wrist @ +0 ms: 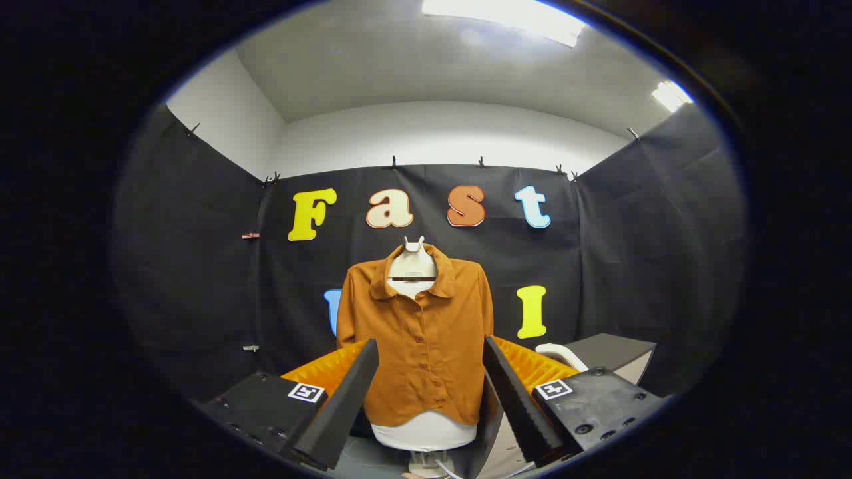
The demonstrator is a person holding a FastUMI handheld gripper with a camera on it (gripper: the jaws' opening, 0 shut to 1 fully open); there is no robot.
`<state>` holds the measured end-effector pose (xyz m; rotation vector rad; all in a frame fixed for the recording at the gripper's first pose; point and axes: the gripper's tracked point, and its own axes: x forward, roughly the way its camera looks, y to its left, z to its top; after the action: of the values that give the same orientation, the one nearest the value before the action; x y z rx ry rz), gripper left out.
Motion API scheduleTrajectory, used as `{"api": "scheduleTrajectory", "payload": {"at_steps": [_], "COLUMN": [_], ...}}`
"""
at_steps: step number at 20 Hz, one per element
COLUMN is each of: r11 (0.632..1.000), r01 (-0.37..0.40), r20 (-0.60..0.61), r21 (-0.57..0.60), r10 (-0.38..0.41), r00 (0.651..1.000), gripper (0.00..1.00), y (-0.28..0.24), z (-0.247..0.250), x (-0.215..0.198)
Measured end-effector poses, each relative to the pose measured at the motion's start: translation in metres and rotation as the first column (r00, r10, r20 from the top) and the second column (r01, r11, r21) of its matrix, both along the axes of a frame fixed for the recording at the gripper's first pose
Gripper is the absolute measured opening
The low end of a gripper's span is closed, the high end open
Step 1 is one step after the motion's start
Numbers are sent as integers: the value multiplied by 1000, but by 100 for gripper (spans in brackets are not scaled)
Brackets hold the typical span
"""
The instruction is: Iron the clothes twice with a garment steamer, once on the left side and once on the right side.
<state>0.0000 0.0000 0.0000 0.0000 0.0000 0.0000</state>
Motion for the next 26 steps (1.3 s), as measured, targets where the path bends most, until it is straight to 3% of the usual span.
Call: {"api": "scheduleTrajectory", "payload": {"at_steps": [14, 26], "r11": [1000, 999], "r01": [-20, 16], "r20": [-33, -57], "r21": [-17, -35], "r10": [19, -18], "r00": [999, 998], "gripper": [99, 99], "y": [7, 8], "z": [-6, -13], "x": [9, 9]}}
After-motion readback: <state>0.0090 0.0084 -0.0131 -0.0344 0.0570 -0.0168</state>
